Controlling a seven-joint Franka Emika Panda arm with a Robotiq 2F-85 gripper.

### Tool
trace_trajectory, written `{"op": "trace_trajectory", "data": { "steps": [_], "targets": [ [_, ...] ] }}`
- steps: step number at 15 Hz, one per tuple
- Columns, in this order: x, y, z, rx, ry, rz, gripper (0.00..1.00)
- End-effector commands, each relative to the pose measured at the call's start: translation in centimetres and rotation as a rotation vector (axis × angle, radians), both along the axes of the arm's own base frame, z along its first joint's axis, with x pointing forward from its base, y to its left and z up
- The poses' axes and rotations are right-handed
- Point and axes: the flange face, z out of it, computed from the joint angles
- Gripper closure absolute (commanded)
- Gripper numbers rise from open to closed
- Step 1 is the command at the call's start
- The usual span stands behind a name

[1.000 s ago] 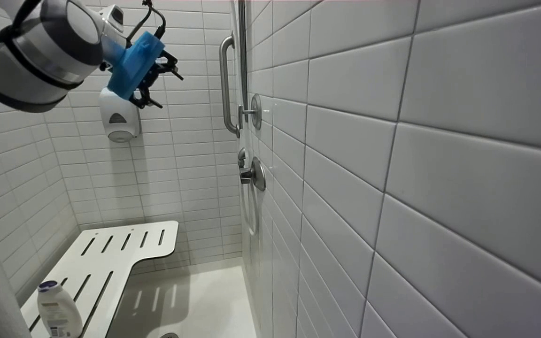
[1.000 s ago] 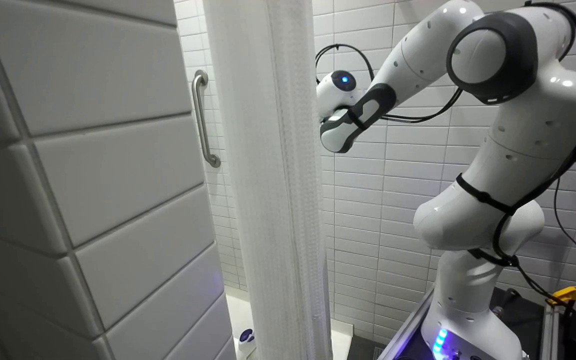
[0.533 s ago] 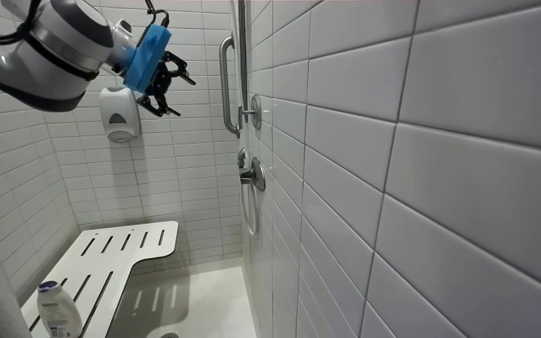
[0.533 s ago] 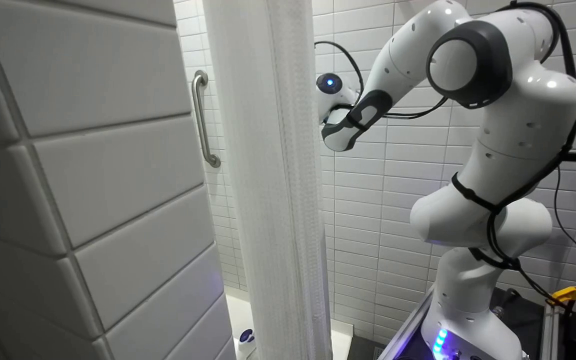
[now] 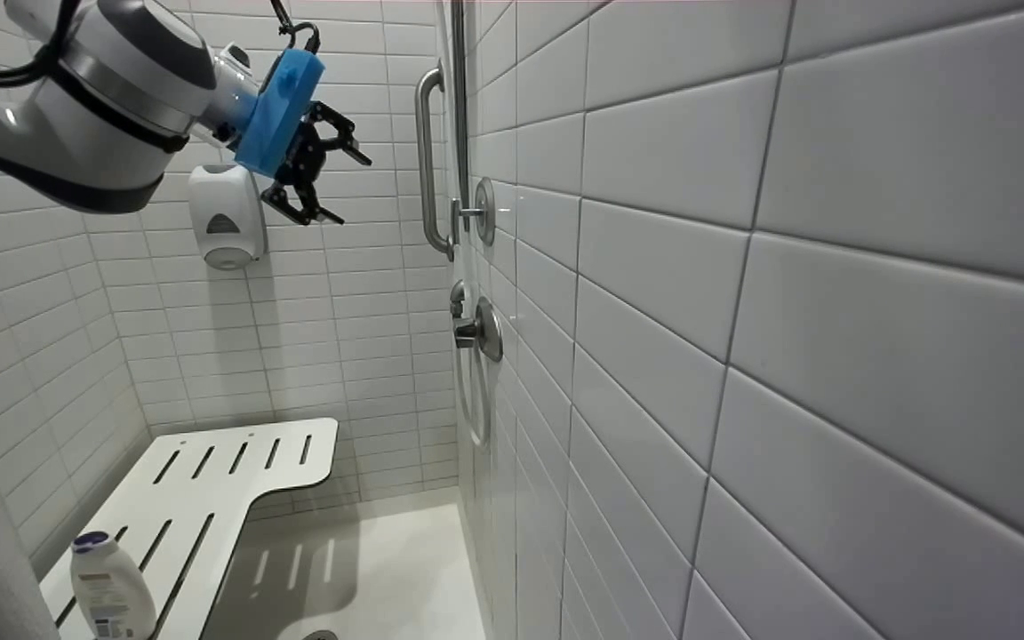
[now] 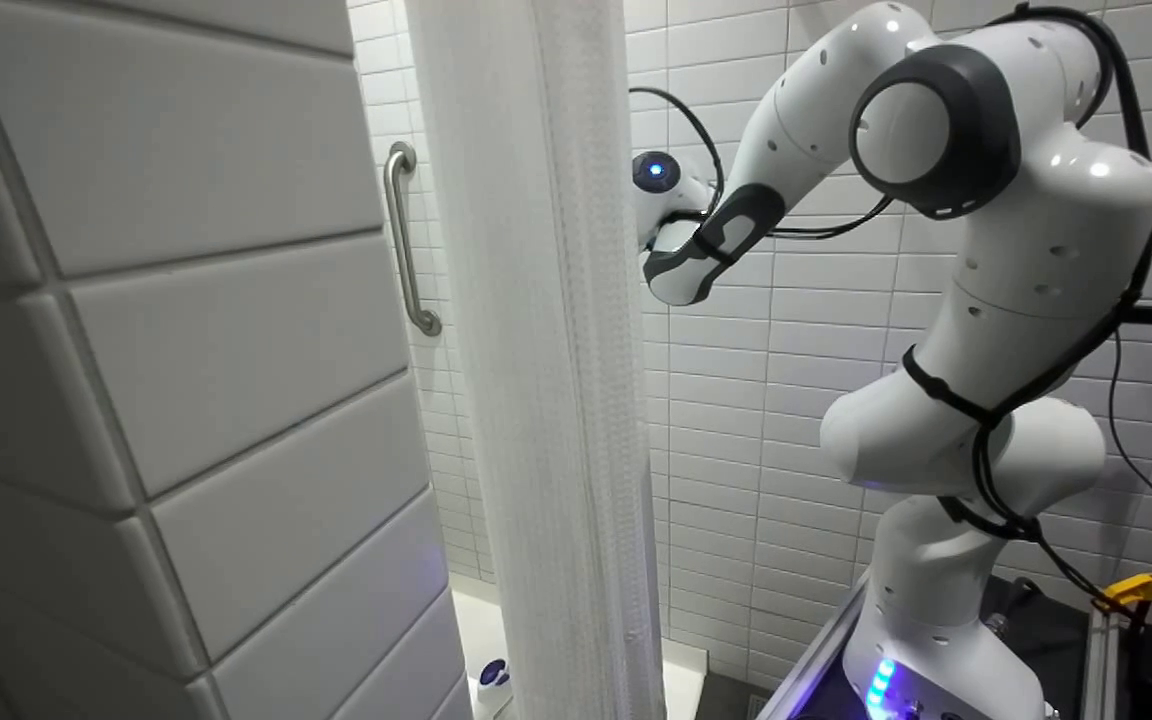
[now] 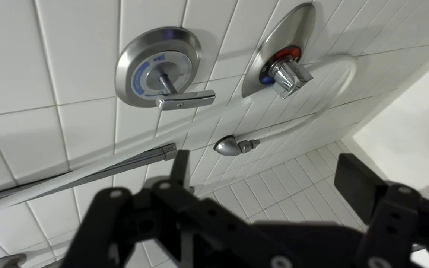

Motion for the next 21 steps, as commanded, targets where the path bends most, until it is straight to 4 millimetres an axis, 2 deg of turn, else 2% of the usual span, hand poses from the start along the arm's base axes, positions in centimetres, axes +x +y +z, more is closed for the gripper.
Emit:
{"op": "trace_trajectory", "data": {
  "steps": [1, 4, 7, 12, 16, 21],
  "targets": [
    [0.0, 0.0, 0.0, 0.0, 0.0, 0.0, 0.0],
    [-0.3, -0.5, 0.6, -0.011, -0.017, -0.017, 0.0],
    [-1.1, -3.3, 0.9, -0.049, -0.024, -0.03, 0.0],
    [-2.0, -8.1, -0.3, -0.066, -0.024, 0.027, 0.0],
    [-1.1, -9.6, -1.9, -0.129, 0.026, 0.175, 0.0],
    [0.2, -10.2, -2.3, -0.221, 0.088, 0.265, 0.0]
  ]
}}
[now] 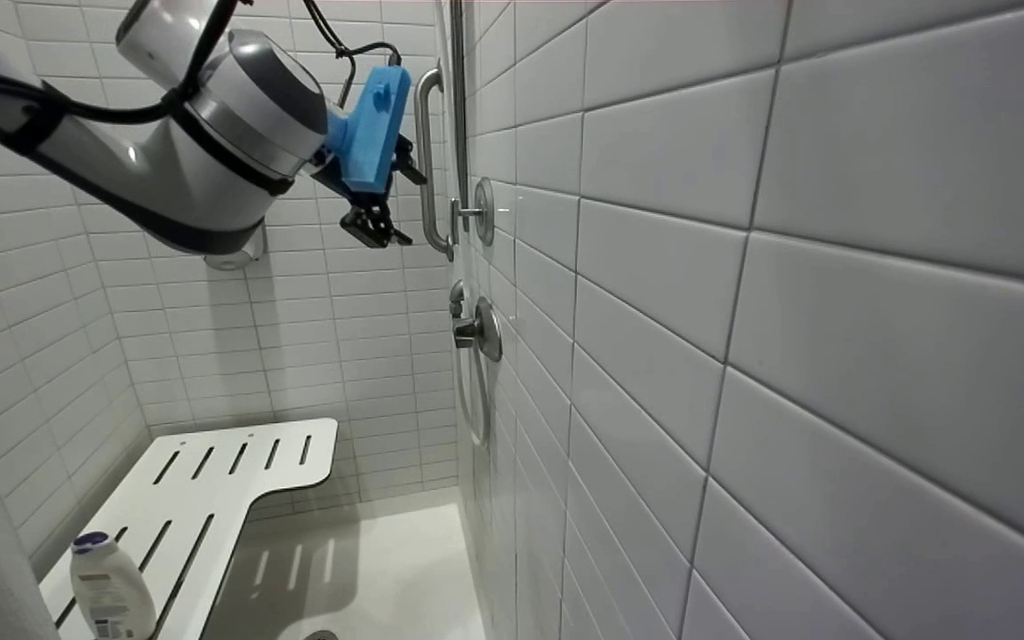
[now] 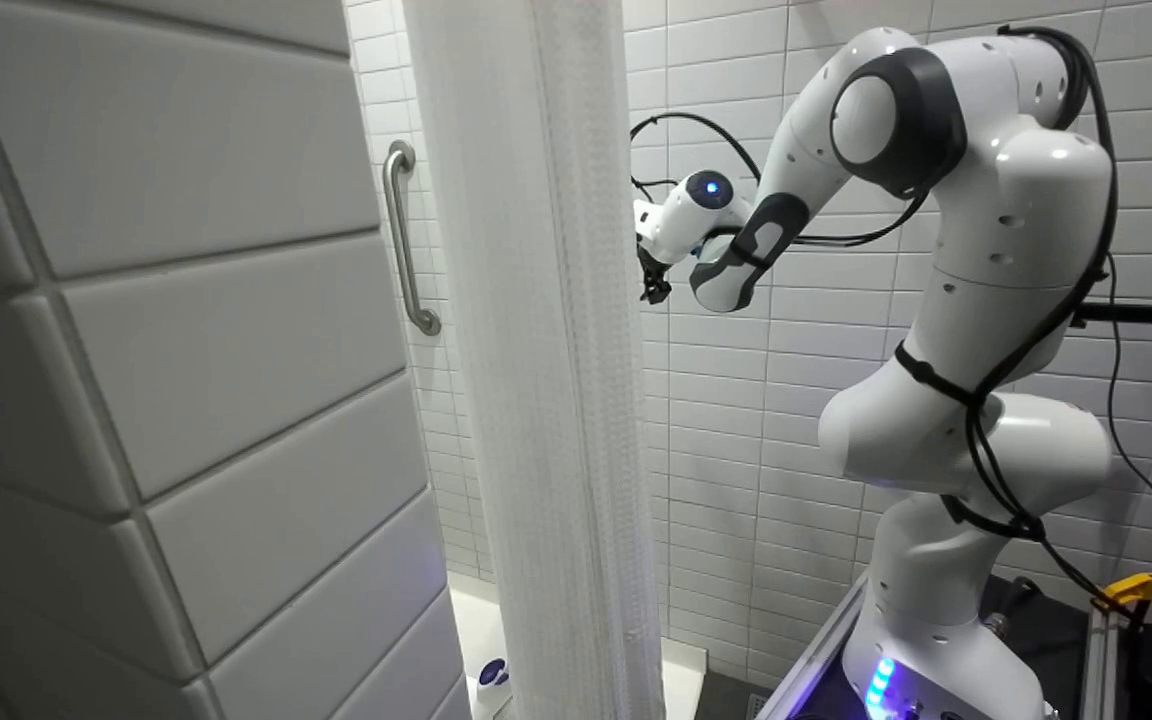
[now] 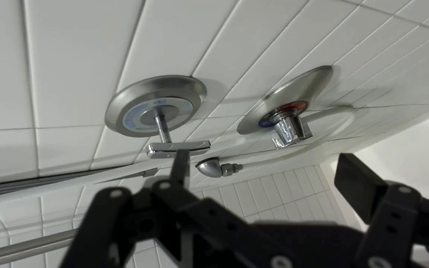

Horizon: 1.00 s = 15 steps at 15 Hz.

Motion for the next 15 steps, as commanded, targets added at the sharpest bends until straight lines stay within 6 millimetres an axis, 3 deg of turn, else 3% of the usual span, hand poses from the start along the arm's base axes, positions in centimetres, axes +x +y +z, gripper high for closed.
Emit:
{"op": "trace_trajectory", "data": {
  "steps": [1, 4, 10, 15],
  "targets": [
    [1.5, -0.4, 0.5, -0.085, 0.024, 0.092, 0.0],
    [2.2, 0.2, 0.5, -0.118, 0.038, 0.143, 0.0],
    [4.3, 2.1, -2.0, -0.249, 0.189, 0.268, 0.0],
    [5.7, 1.9, -0.6, -0.472, 0.307, 0.319, 0.0]
  ]
}}
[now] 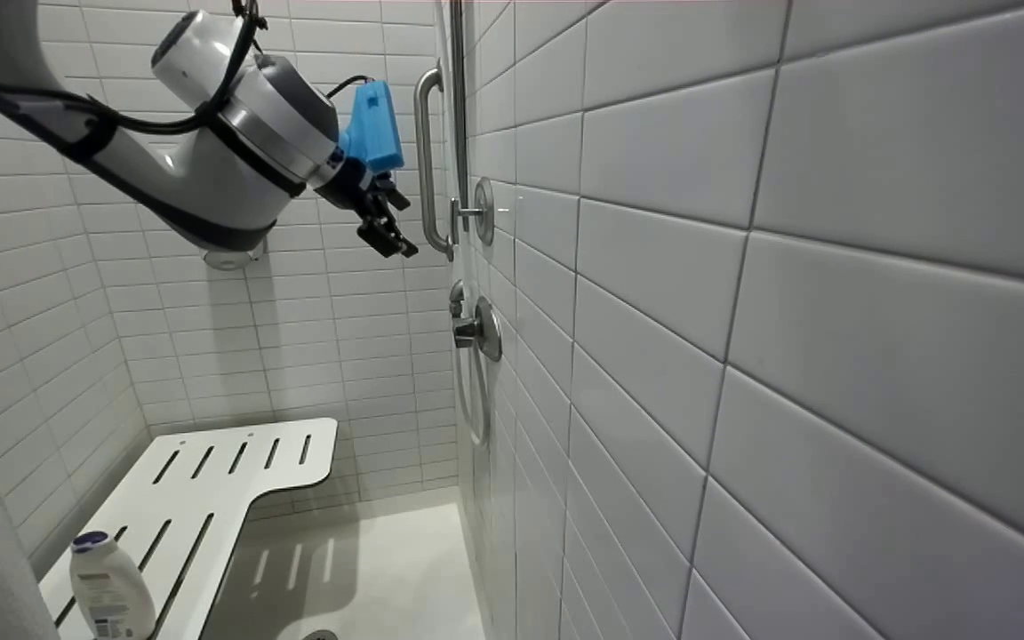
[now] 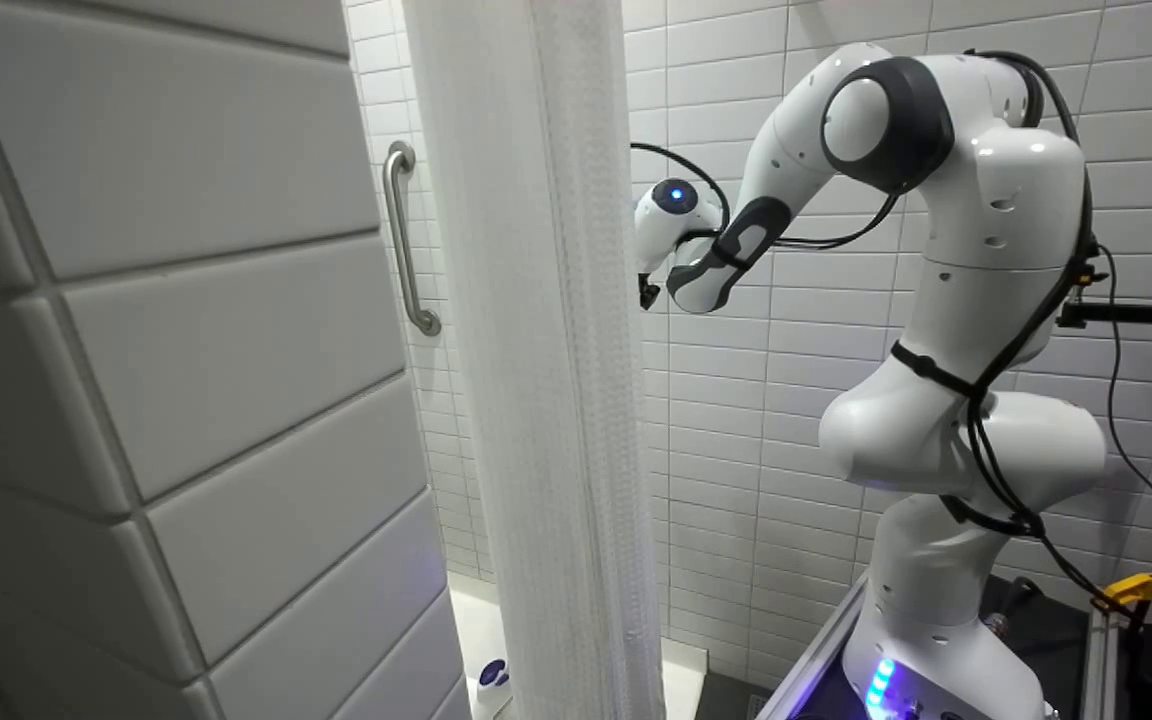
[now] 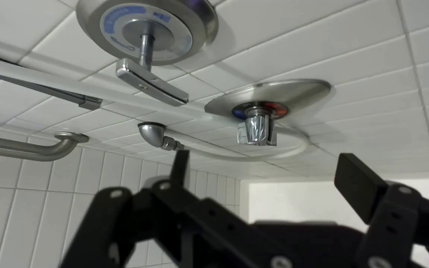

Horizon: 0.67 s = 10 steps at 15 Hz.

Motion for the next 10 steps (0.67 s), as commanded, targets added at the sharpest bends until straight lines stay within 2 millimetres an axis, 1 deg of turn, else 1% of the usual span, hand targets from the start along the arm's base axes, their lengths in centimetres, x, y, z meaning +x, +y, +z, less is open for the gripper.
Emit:
{"op": "trace_trajectory", "data": {
  "steps": [1, 3, 6, 10],
  "targets": [
    [1.7, 0.2, 1.5, -0.153, 0.04, 0.059, 0.0],
    [2.3, 0.8, 2.0, -0.207, 0.042, 0.085, 0.0],
    [2.8, 1.7, 2.2, -0.296, 0.051, 0.134, 0.0],
    [3.4, 1.9, 2.7, -0.49, 0.064, 0.207, 0.0]
  ]
}}
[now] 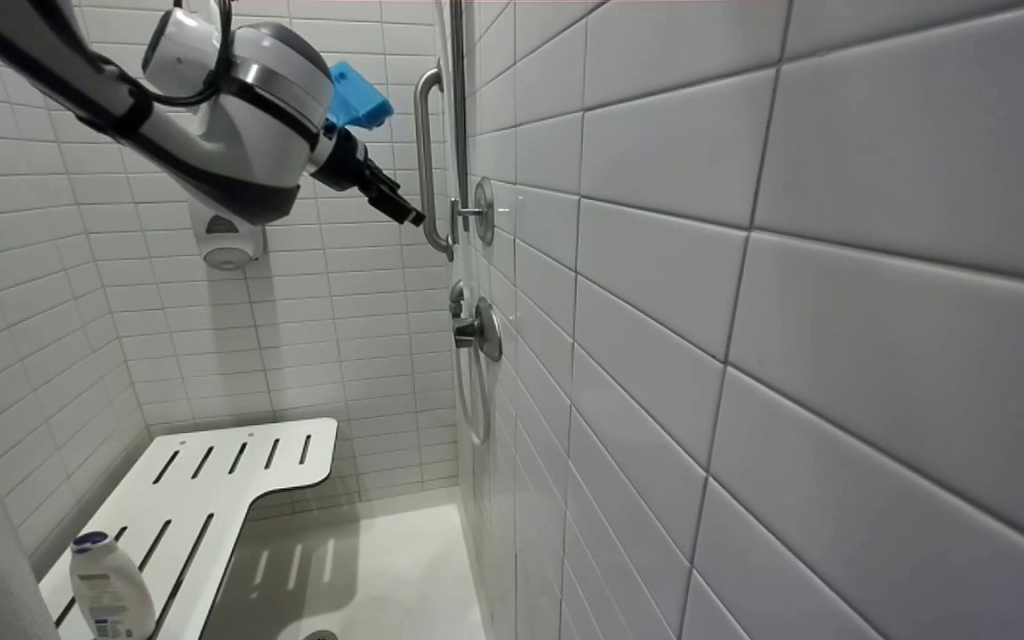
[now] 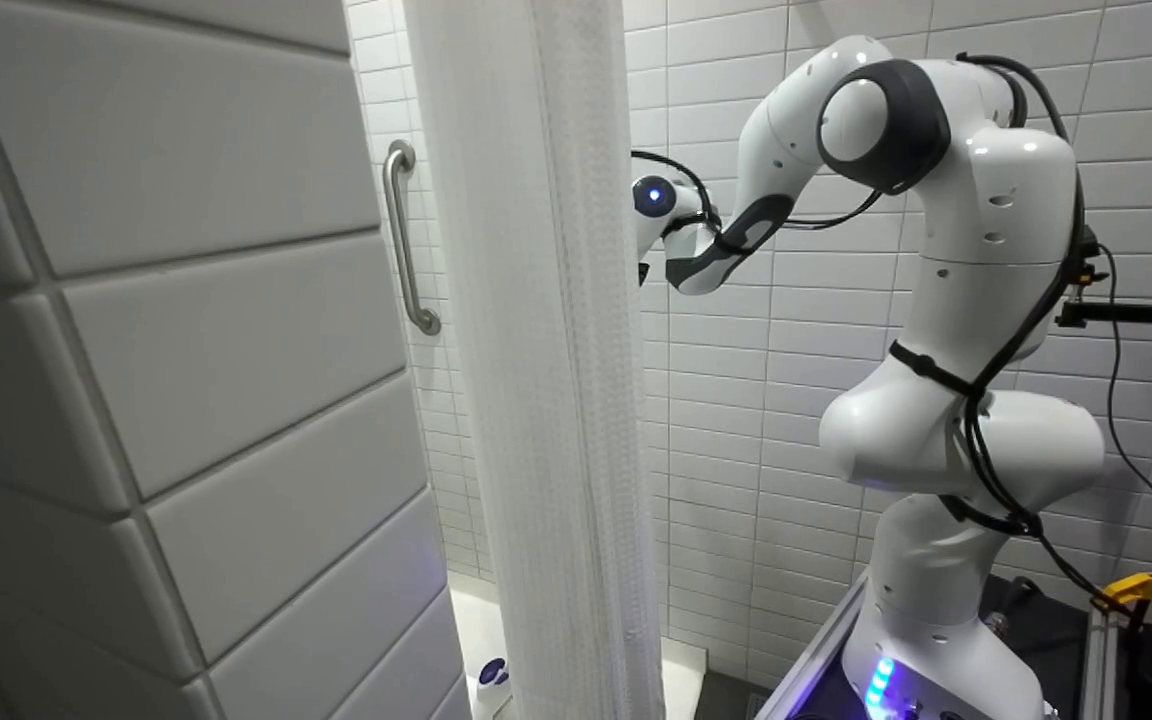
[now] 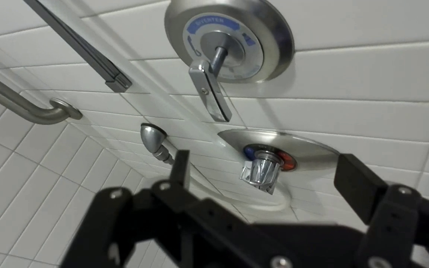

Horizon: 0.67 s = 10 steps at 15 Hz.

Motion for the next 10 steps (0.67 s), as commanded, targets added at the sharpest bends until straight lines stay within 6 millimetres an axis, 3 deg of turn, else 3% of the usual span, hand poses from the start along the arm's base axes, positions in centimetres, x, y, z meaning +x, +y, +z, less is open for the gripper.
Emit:
{"op": "trace_trajectory", "data": {
  "steps": [1, 5, 6, 10],
  "targets": [
    [1.4, 0.0, 1.0, -0.168, -0.016, 0.056, 0.0],
    [2.9, 0.3, 0.0, -0.239, -0.052, 0.046, 0.0],
    [1.5, 0.1, 0.2, -0.227, -0.022, 0.053, 0.0],
    [1.7, 0.0, -0.4, -0.227, -0.015, 0.047, 0.0]
  ]
}}
